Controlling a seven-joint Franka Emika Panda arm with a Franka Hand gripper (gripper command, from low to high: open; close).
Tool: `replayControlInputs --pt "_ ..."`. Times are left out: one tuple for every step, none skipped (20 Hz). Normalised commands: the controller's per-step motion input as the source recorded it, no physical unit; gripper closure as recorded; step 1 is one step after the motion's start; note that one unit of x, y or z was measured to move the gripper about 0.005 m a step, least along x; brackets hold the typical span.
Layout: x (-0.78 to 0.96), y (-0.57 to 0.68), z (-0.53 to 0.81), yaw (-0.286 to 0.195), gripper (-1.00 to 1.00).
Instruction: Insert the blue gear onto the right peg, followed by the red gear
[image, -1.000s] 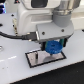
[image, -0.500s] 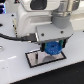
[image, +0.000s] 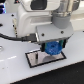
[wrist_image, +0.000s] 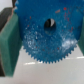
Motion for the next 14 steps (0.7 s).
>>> replayControlInputs --pt "0.21 0.01 -0.15 0.0 1.0" --pt "0.22 0.02 -0.06 0.0 1.0" --pt "0.29 0.01 0.07 0.0 1.0" --pt "0.31 0.0 0.03 0.0 1.0" --pt "0.3 0.0 0.0 0.0 1.0" --pt "0.31 -0.02 -0.01 0.0 1.0" --pt "0.28 -0.03 -0.07 0.0 1.0" --pt "0.24 -0.04 -0.1 0.0 1.0" --pt "0.22 0.0 -0.12 0.0 1.0" --pt "0.33 0.05 -0.18 0.0 1.0" --pt "0.3 0.05 -0.17 0.0 1.0" --pt "0.3 0.04 -0.18 0.0 1.0" --pt "0.31 0.06 -0.18 0.0 1.0" --pt "0.32 0.07 -0.12 0.0 1.0"
